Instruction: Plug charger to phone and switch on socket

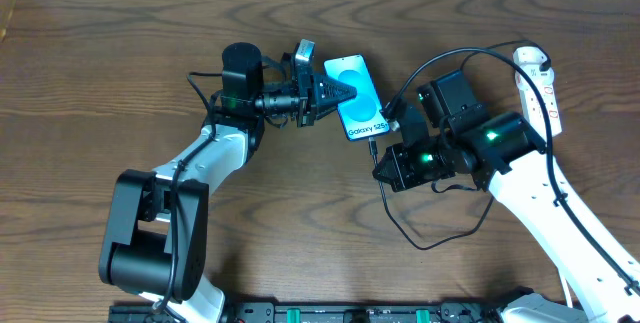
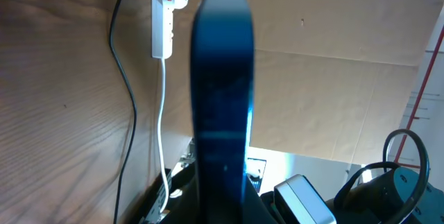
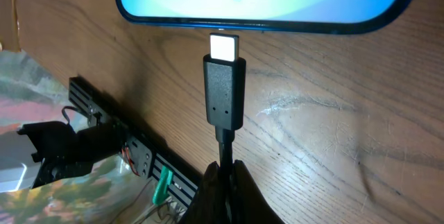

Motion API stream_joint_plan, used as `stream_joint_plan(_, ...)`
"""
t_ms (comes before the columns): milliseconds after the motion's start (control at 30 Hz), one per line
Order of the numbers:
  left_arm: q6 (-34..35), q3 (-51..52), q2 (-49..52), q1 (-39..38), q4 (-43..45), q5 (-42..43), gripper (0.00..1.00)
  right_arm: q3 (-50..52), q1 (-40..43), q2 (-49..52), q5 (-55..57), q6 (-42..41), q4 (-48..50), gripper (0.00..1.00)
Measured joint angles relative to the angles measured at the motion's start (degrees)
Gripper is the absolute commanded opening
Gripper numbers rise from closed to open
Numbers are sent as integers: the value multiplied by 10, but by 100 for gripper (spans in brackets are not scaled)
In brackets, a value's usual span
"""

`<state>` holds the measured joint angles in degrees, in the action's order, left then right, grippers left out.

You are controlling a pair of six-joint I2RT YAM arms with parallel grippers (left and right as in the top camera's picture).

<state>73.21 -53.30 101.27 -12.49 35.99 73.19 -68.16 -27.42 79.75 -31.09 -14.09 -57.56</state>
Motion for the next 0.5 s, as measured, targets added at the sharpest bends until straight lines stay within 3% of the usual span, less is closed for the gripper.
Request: stream_joint_plan(500, -14, 0, 0, 0, 0, 0, 7, 0, -8, 24, -4, 0, 0, 1)
